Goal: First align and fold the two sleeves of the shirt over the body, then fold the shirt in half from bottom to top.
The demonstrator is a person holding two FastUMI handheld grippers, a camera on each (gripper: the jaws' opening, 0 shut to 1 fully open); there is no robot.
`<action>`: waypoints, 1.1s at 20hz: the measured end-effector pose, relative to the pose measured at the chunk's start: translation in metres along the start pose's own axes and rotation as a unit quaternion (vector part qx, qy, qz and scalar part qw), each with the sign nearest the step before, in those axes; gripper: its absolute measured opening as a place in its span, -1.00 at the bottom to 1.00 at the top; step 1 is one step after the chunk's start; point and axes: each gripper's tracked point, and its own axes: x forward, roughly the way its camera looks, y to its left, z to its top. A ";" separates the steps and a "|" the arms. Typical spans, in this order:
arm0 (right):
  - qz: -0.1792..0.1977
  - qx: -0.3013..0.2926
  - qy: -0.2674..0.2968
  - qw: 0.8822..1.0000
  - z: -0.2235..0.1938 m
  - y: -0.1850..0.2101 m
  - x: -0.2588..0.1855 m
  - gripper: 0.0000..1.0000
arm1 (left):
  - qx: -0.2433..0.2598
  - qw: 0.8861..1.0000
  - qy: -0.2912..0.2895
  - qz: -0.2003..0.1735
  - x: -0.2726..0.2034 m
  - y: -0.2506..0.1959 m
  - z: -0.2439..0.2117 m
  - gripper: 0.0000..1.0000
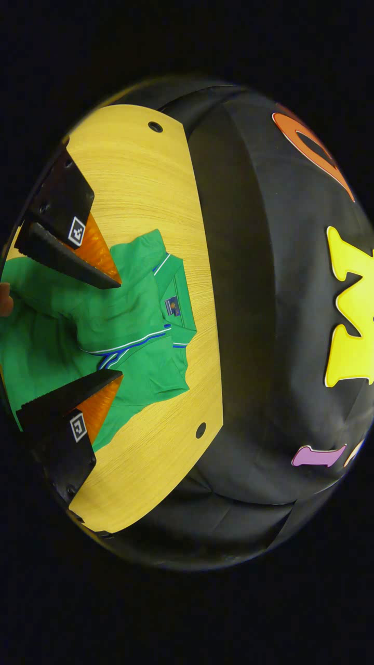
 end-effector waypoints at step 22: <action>0.107 -0.100 0.268 0.952 -0.213 -0.056 0.000 0.93 | -0.121 0.982 0.123 0.073 -0.214 0.034 -0.161 0.99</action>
